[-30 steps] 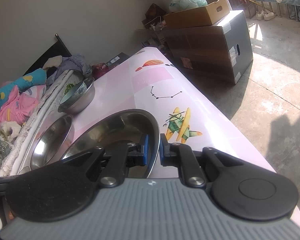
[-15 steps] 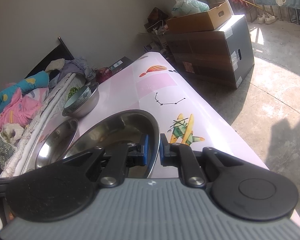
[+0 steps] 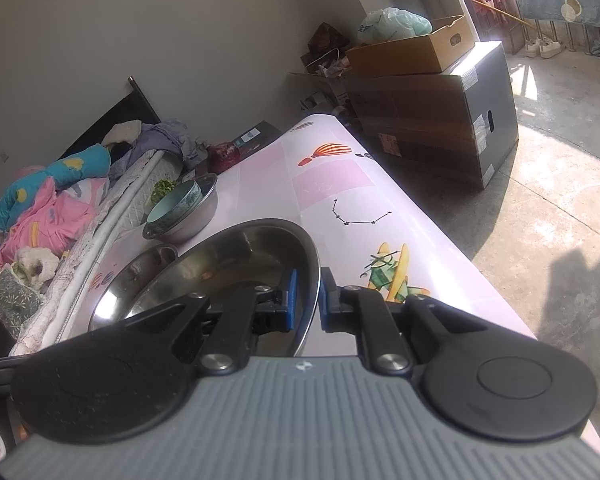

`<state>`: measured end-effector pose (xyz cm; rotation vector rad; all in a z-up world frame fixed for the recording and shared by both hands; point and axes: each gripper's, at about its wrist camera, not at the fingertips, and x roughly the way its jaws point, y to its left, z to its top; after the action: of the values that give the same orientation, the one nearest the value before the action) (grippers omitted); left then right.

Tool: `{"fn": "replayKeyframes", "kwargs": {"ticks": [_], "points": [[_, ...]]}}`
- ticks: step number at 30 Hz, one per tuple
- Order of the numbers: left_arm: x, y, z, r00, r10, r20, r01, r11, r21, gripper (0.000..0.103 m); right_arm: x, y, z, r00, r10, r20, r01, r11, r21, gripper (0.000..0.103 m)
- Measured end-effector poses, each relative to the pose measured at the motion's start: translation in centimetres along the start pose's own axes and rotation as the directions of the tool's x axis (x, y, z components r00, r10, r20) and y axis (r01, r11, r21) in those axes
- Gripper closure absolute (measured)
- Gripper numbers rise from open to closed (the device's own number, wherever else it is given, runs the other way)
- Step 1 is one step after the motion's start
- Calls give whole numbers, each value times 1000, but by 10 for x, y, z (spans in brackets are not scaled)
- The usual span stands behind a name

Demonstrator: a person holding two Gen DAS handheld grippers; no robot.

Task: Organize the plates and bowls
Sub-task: 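Lower the shallow steel bowl into the other steel bowl with both grippers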

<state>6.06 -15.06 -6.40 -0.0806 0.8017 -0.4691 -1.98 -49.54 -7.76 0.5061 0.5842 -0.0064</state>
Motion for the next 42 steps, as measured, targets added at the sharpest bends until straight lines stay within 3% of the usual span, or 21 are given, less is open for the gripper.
{"fn": "replayKeyframes", "kwargs": {"ticks": [17, 29, 35, 42], "points": [[-32, 46, 9, 997, 54, 59, -48, 994, -103, 86, 27, 61, 17, 996, 80, -39, -82, 994, -72, 92], [-42, 97, 25, 988, 119, 96, -101, 979, -175, 86, 81, 118, 28, 985, 138, -102, -150, 982, -118, 91], [-32, 123, 36, 983, 168, 69, -152, 969, -196, 86, 119, 145, 31, 977, 156, -144, -175, 976, -130, 90], [-14, 147, 50, 979, 204, -14, -202, 955, -218, 86, 158, 165, 35, 967, 146, -209, -181, 971, -158, 90]]}}
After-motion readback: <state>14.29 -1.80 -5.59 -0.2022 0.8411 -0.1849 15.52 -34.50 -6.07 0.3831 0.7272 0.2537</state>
